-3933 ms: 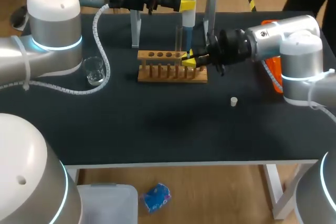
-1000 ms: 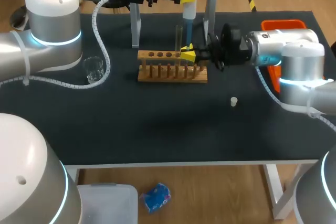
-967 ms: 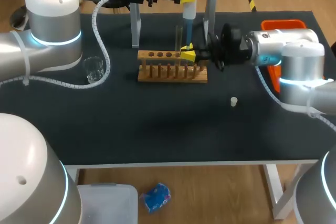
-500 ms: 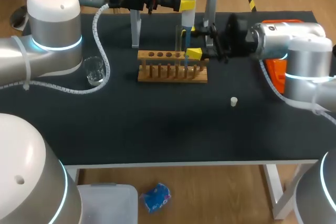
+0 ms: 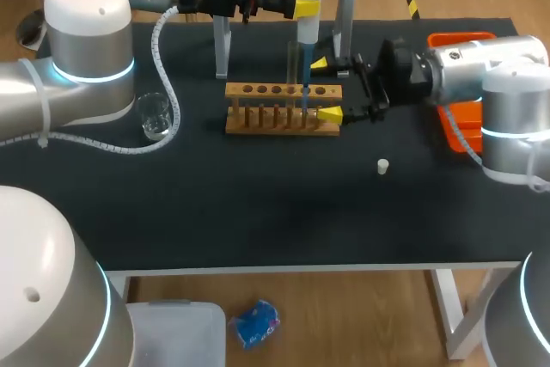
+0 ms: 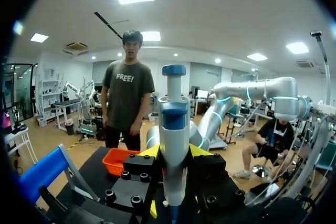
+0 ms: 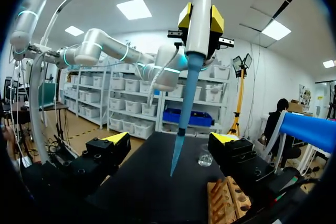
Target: Invert the test tube, pick up the pipette, mount the tip to pipette, aspirate from beaker and dispense into the tube, eject the tip, return the pipette, and cap with the stopper.
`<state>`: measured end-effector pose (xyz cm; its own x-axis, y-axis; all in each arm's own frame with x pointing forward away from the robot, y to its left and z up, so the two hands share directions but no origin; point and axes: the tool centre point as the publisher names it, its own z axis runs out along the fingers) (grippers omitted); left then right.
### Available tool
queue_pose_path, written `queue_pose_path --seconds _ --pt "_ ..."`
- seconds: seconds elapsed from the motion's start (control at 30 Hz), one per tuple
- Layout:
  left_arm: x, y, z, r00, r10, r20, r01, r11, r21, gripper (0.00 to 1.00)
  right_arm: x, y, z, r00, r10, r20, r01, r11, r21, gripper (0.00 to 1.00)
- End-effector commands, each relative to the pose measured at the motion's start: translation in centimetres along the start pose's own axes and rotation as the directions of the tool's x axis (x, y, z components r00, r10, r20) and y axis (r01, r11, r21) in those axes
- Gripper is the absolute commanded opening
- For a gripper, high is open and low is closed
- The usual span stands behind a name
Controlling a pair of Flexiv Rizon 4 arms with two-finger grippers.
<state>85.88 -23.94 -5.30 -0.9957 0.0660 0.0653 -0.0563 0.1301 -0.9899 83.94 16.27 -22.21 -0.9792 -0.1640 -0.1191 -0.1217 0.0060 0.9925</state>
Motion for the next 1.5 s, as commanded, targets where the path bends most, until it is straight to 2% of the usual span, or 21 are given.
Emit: queue_pose_path --seconds 0.03,0.5,0.6,0.83,1.2,1.5 --pt "-0.1 0.0 -0.1 1.0 0.0 -0.004 0.0 1.0 -0.002 0.0 0.3 0.2 -0.3 1.0 -0.001 0.003 0.001 1.0 0.005 1.0" --pt "0.1 0.1 -0.2 1.0 0.001 0.007 -0.001 1.0 -0.009 0.0 0.3 0.2 -0.3 1.0 -0.001 0.003 0.001 1.0 0.005 1.0" --pt "0.7 0.5 -1.3 0.999 0.002 0.039 -0.003 1.0 0.021 0.0 0.3 0.2 -0.3 1.0 -0.001 0.003 0.001 1.0 0.005 1.0" --pt "2.0 1.2 -4.8 0.994 0.032 0.105 -0.034 0.999 0.013 0.0 0.3 0.2 -0.3 1.0 -0.001 0.003 0.001 1.0 0.005 1.0" --pt "1.7 4.4 -11.0 0.982 0.014 0.188 -0.014 1.0 -0.006 0.0 0.3 0.2 -0.3 1.0 -0.001 0.003 0.001 1.0 0.005 1.0" --pt "1.7 4.4 -11.0 0.982 0.014 0.188 -0.014 1.0 -0.006 0.0 0.3 0.2 -0.3 1.0 -0.001 0.003 0.001 1.0 0.005 1.0"
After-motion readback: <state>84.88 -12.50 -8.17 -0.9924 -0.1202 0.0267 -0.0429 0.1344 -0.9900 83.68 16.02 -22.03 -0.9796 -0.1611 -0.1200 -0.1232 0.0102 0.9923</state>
